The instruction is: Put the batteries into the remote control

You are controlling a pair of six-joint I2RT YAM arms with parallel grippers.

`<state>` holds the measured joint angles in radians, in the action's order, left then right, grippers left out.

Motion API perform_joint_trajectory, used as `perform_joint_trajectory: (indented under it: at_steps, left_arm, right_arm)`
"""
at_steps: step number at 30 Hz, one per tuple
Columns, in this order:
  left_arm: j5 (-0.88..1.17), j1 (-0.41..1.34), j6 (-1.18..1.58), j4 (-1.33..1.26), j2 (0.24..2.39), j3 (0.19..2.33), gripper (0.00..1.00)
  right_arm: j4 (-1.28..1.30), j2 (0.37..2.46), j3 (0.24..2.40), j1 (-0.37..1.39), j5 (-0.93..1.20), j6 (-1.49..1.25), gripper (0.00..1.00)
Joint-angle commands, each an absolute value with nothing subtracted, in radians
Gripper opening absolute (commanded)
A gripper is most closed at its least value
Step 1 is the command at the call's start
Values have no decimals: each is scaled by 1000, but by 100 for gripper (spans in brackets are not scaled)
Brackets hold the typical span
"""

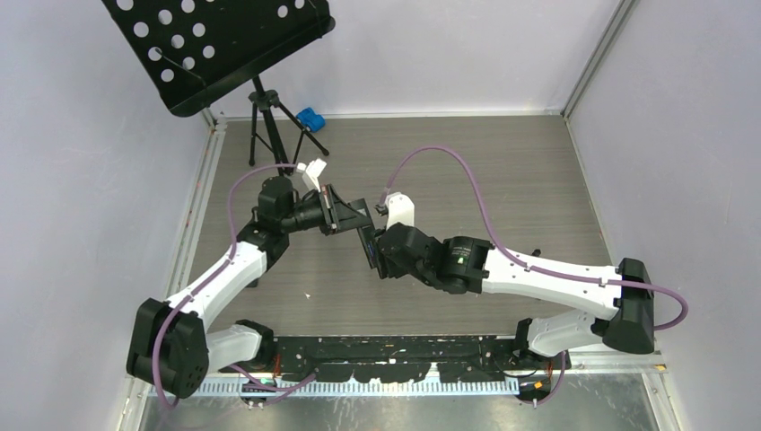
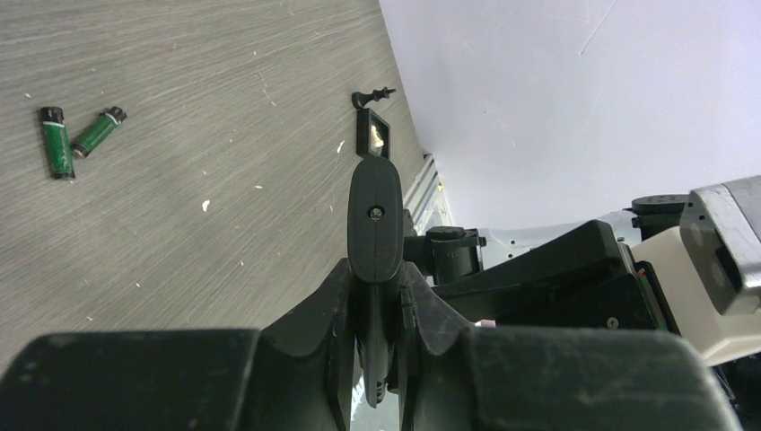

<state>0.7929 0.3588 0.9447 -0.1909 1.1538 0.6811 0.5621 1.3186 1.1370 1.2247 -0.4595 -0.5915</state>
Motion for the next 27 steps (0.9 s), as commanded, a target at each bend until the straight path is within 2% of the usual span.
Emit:
perform_joint_trajectory:
  at_steps: [1,17,27]
  left_arm:
    - [831,354,985,-230,1174,710,0]
    - [900,354,1090,-271,1161,729,0]
    - [990,356,1122,-311,1170,741,0]
  right_arm:
    - [498,1325,1183,1226,-427,-542,34]
    - [586,1415,1232,1158,-366,-591,37]
    - [632,1473,1287,1111,-221,-555,42]
